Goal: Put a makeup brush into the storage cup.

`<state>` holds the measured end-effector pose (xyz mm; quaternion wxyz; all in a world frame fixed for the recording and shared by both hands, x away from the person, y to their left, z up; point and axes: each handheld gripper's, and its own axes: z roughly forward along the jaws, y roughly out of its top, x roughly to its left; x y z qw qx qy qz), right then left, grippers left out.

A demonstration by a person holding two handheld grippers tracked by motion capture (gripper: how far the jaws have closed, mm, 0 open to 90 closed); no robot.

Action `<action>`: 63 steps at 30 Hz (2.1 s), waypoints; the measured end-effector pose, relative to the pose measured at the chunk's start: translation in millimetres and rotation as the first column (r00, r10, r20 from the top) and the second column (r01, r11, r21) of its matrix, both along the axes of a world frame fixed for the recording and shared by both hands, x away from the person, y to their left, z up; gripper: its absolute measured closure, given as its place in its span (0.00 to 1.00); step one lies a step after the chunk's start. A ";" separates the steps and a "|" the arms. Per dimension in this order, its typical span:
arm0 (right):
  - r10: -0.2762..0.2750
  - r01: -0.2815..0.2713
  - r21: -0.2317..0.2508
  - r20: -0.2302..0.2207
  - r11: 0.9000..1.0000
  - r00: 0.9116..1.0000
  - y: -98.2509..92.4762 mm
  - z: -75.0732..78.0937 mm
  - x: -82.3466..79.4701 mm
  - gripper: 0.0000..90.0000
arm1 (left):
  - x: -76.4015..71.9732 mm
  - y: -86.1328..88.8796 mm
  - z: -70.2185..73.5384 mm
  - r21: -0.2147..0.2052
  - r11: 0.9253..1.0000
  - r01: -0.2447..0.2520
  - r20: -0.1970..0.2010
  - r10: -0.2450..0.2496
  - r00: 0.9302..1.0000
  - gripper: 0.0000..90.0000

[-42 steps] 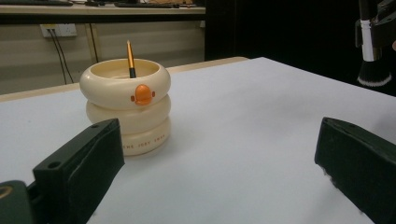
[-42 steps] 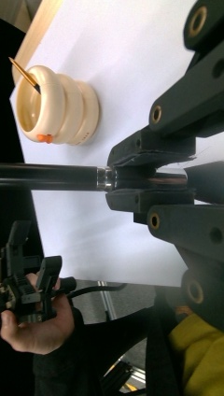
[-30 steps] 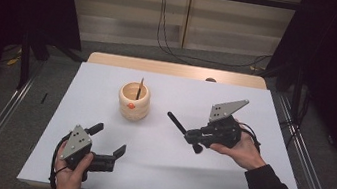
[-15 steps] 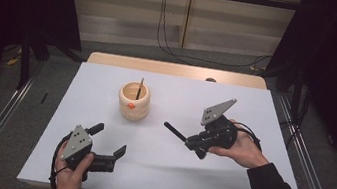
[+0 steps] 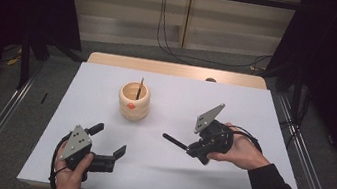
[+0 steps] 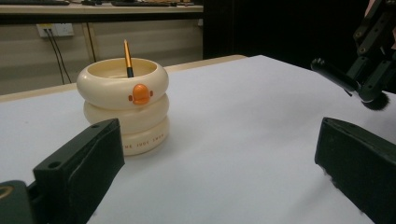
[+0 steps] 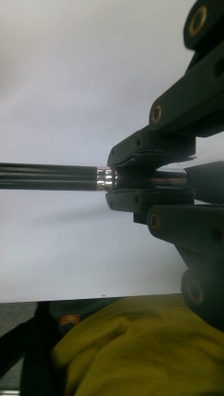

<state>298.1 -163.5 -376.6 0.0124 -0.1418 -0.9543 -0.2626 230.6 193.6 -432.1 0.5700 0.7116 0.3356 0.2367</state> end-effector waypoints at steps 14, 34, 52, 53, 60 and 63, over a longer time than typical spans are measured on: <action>0.064 -0.073 -0.126 -0.073 0.989 0.995 12.8 -10.1 -8.2 0.88 | 0.4 0.5 -0.2 0.004 1.000 -0.001 -0.001 0.001 1.000 0.01; 0.054 -0.063 -0.115 -0.077 0.991 0.996 7.8 -10.4 -6.8 0.88 | -2.5 1.6 8.1 -0.084 0.996 0.016 -0.002 -0.016 1.000 0.01; 0.068 -0.076 -0.104 -0.080 0.992 0.994 7.4 -12.1 -6.2 0.88 | 6.9 -1.9 43.7 -0.100 0.994 0.048 0.083 -0.040 0.996 0.01; 0.064 -0.072 -0.105 -0.076 0.992 0.995 7.7 -12.4 -6.3 0.88 | 9.0 -2.8 45.7 -0.098 0.994 0.055 0.091 -0.046 0.995 0.01; 0.071 -0.079 -0.103 -0.082 0.992 0.994 8.6 -13.9 -6.1 0.88 | 24.4 -11.1 52.9 -0.080 0.993 0.086 0.098 -0.078 0.992 0.01; 0.067 -0.075 -0.101 -0.084 0.992 0.994 7.5 -13.8 -5.7 0.88 | 28.9 -15.4 55.1 -0.078 0.991 0.106 0.099 -0.098 0.990 0.01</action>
